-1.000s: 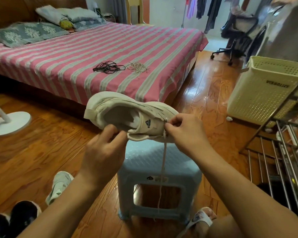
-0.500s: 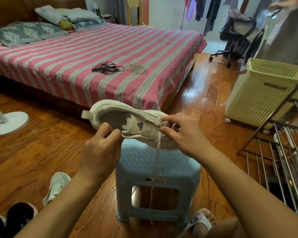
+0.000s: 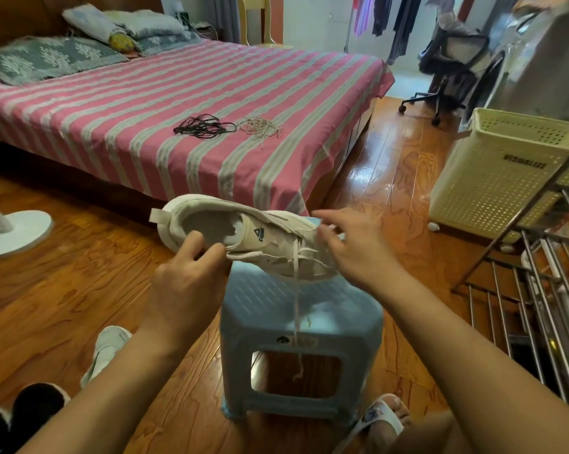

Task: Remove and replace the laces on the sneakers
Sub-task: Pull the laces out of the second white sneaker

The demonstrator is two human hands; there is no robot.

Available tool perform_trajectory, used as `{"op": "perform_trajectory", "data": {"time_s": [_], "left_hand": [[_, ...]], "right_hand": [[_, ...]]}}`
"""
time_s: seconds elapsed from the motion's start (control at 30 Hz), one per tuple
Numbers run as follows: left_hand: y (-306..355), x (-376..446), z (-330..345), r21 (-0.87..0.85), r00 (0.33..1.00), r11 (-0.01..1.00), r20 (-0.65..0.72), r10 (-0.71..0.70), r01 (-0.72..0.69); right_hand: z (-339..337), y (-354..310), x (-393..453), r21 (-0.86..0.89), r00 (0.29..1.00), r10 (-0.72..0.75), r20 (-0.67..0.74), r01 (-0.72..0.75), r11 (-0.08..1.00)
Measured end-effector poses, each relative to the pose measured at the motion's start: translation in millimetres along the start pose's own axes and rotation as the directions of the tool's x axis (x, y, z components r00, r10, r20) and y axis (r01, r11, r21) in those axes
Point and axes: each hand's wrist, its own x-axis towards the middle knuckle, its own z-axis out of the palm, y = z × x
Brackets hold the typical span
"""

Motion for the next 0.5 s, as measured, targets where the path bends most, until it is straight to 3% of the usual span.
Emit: {"op": "perform_trajectory", "data": {"time_s": [0.1, 0.13, 0.17, 0.2, 0.23, 0.27, 0.3, 0.33, 0.37, 0.43, 0.5], "left_hand": [[3.9, -3.2, 2.4, 0.026, 0.999, 0.999, 0.039, 0.031, -0.032], [1.9, -3.5, 2.2, 0.024, 0.999, 0.999, 0.044, 0.029, -0.030], [-0.5, -3.5, 1.2, 0.013, 0.999, 1.000, 0.043, 0.022, -0.023], [-2.8, -3.3, -0.9, 0.000, 0.999, 1.000, 0.035, 0.011, -0.011], [-4.6, -3.2, -2.8, -0.014, 1.000, 1.000, 0.024, 0.000, 0.001], [-4.9, -3.3, -4.8, -0.026, 1.000, 1.000, 0.011, -0.009, 0.010], [-5.1, -4.5, -5.7, -0.035, 1.000, 0.999, 0.002, -0.015, 0.015], [-4.6, -5.3, -6.0, -0.038, 1.000, 0.999, -0.007, -0.017, 0.016], [-4.2, -5.6, -6.1, -0.041, 1.000, 0.999, -0.018, -0.015, 0.014], [-3.2, -4.4, -5.9, -0.039, 1.000, 0.999, -0.023, 0.003, -0.004], [-0.5, -4.0, -4.4, -0.025, 1.000, 1.000, -0.003, 0.017, -0.017]], "right_hand": [[15.8, -8.7, -4.5, -0.090, 0.972, -0.228, 0.049, 0.232, 0.969], [13.0, -6.4, -3.6, -0.125, 0.971, -0.236, 0.024, 0.237, 0.963], [8.5, 3.7, 0.1, -0.148, 0.983, -0.179, -0.038, 0.172, 0.974], [-1.3, 14.4, 6.1, -0.122, 0.991, -0.014, -0.131, -0.002, 0.992], [-14.0, 29.3, 13.6, -0.032, 0.951, 0.226, -0.211, -0.238, 0.971], [-26.4, 46.0, 16.3, 0.009, 0.867, 0.444, -0.226, -0.454, 0.891], [-35.6, 56.9, 14.9, -0.039, 0.793, 0.581, -0.186, -0.596, 0.802], [-38.1, 61.1, 13.2, -0.147, 0.794, 0.590, -0.148, -0.608, 0.781], [-36.0, 61.5, 11.8, -0.213, 0.845, 0.518, -0.137, -0.536, 0.817], [-24.8, 43.1, 9.6, -0.124, 0.964, 0.247, -0.093, -0.258, 0.958], [-14.1, 19.4, 7.7, -0.018, 0.998, -0.038, 0.049, 0.039, 0.999]]}}
